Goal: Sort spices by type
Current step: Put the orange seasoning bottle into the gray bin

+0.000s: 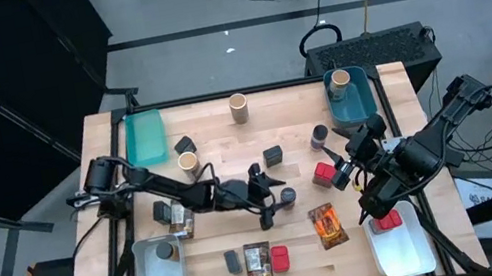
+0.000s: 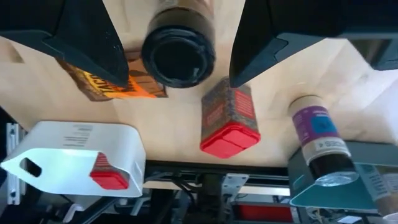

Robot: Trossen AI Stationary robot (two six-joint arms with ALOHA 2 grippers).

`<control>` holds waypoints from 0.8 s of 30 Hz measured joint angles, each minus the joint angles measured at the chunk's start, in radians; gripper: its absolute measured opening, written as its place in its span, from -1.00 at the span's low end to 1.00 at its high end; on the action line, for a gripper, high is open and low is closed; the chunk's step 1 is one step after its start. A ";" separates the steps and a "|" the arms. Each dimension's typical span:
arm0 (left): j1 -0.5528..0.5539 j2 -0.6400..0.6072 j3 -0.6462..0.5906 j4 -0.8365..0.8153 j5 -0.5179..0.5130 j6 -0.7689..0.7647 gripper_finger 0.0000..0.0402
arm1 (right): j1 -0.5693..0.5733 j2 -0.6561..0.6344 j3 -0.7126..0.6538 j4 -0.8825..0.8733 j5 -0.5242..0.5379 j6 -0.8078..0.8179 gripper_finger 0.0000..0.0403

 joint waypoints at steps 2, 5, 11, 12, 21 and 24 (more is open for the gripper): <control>0.001 0.000 0.000 0.001 0.000 0.000 0.39 | 0.000 0.000 0.000 0.000 0.000 0.000 0.09; 0.001 0.000 0.000 0.001 0.000 0.000 0.39 | 0.000 0.000 0.000 0.000 0.000 0.000 0.09; -0.002 0.000 0.000 0.004 0.000 0.025 0.39 | -0.004 -0.002 0.000 0.000 0.004 0.000 0.09; -0.004 0.000 0.001 0.004 0.000 0.031 0.39 | -0.009 -0.006 0.000 0.002 0.004 0.000 0.09; -0.017 0.000 0.106 -0.014 0.022 0.144 0.39 | -0.159 -0.089 0.000 0.129 -0.007 -0.255 0.09; -0.004 0.000 0.164 -0.125 0.026 0.158 0.39 | -0.230 -0.134 0.000 0.239 -0.071 -0.428 0.09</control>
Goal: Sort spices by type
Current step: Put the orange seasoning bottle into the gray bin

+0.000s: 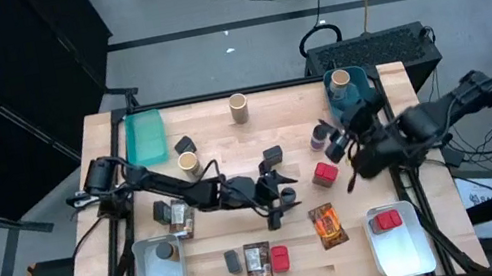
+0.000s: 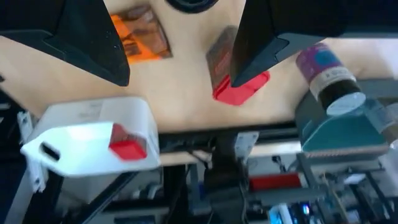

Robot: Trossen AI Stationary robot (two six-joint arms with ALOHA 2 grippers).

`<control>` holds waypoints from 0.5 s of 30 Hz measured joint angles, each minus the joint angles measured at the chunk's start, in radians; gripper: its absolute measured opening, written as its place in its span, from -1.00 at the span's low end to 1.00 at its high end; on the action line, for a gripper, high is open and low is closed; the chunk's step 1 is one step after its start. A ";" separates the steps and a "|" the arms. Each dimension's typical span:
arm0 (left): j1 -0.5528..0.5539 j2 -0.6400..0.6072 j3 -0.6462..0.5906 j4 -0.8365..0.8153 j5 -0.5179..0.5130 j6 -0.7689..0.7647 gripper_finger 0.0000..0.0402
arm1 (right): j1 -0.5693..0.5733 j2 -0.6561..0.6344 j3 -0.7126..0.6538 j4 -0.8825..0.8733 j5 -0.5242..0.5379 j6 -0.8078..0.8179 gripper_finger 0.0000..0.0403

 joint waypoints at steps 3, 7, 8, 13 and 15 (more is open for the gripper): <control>0.015 0.000 0.062 -0.129 0.000 0.011 0.39 | -0.069 -0.033 0.000 0.148 -0.102 -0.211 0.09; 0.018 -0.002 0.080 -0.175 -0.001 0.066 0.39 | -0.142 -0.052 0.000 0.324 -0.273 -0.443 0.09; 0.016 -0.002 0.080 -0.188 0.000 0.071 0.39 | -0.153 -0.052 0.000 0.359 -0.313 -0.476 0.09; -0.011 -0.012 0.080 -0.307 -0.001 0.077 0.39 | -0.162 -0.056 -0.036 0.491 -0.381 -0.588 0.09; -0.025 -0.009 0.078 -0.329 -0.006 0.077 0.39 | -0.162 -0.069 -0.074 0.535 -0.403 -0.601 0.09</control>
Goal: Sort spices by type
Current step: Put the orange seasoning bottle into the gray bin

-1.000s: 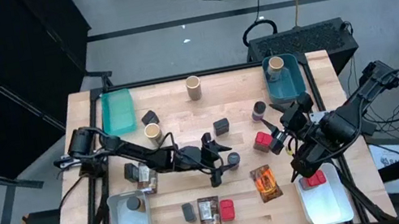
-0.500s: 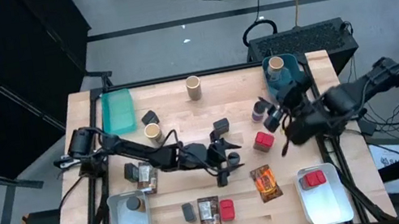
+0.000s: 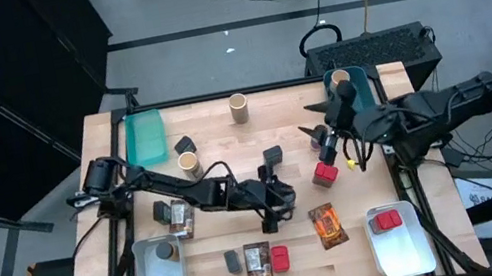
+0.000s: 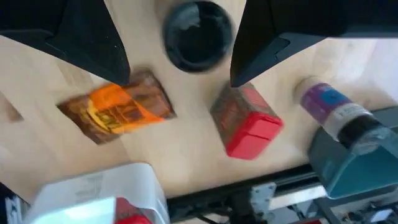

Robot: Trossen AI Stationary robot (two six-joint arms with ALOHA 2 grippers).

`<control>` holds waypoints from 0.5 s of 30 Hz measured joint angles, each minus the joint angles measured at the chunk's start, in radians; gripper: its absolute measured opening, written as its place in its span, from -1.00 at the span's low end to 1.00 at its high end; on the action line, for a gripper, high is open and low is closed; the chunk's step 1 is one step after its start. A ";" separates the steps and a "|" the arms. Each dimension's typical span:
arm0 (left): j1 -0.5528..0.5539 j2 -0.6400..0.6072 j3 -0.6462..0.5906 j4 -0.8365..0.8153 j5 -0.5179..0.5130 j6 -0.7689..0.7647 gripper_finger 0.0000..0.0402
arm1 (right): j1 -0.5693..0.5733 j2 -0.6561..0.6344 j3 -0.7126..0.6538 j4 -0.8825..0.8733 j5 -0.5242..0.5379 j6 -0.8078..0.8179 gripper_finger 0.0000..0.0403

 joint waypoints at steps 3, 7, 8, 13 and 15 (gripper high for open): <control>-0.008 -0.001 0.000 0.008 -0.050 -0.032 0.39 | 0.000 -0.034 -0.066 0.073 -0.030 -0.001 0.09; 0.017 -0.001 0.000 0.001 -0.066 -0.121 0.39 | 0.000 -0.084 -0.159 0.151 -0.045 0.008 0.09; 0.025 -0.001 0.000 0.000 -0.053 -0.147 0.39 | 0.000 -0.096 -0.179 0.164 -0.045 0.013 0.09; 0.044 0.013 0.000 -0.016 -0.015 -0.199 0.39 | 0.000 -0.162 -0.246 0.185 -0.044 0.048 0.09; 0.044 0.016 0.001 -0.002 -0.001 -0.181 0.39 | -0.001 -0.183 -0.266 0.186 -0.044 0.052 0.09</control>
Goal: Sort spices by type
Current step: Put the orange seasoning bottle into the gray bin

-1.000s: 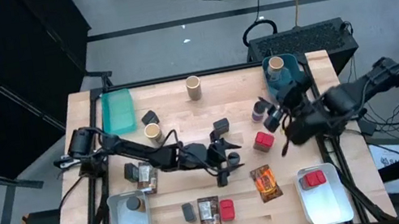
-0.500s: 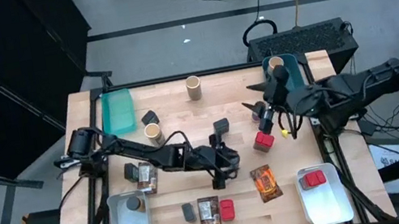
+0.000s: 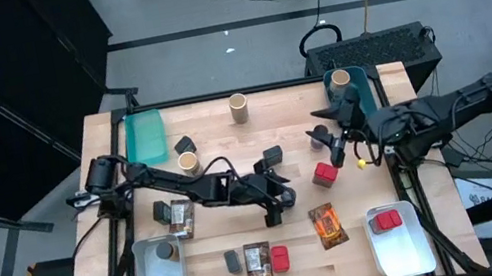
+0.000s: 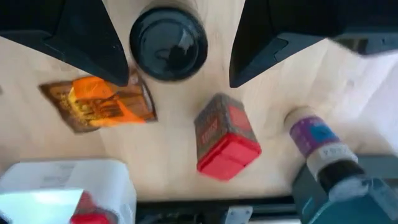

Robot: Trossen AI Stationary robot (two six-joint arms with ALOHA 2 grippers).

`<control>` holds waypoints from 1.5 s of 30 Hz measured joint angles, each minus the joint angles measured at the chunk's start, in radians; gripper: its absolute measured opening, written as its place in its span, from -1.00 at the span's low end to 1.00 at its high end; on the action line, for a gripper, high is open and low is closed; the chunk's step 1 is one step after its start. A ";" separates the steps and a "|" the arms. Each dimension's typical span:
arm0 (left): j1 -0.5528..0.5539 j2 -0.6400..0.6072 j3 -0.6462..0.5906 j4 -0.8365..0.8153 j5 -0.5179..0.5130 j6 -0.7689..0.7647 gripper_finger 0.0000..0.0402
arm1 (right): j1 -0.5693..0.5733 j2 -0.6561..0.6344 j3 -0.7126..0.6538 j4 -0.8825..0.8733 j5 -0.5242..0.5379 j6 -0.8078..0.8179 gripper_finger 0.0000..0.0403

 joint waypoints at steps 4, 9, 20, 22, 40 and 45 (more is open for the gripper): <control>-0.004 0.005 0.000 -0.002 0.007 -0.001 0.39 | 0.000 -0.035 -0.030 0.022 0.001 0.000 0.09; -0.004 0.029 0.000 0.001 0.009 -0.004 0.39 | 0.000 -0.042 -0.036 0.029 -0.001 0.000 0.09; -0.004 0.076 0.000 0.025 0.015 -0.014 0.39 | 0.000 -0.042 -0.036 0.030 -0.002 0.000 0.09; -0.004 0.076 0.000 0.025 0.015 -0.003 0.38 | 0.000 -0.042 -0.036 0.030 -0.002 0.000 0.09; -0.011 0.064 0.000 0.010 -0.037 0.000 0.06 | 0.000 -0.042 -0.036 0.030 -0.003 0.019 0.09; -0.054 -0.046 -0.001 -0.010 -0.071 0.047 0.05 | 0.000 -0.038 -0.036 0.029 -0.003 0.027 0.09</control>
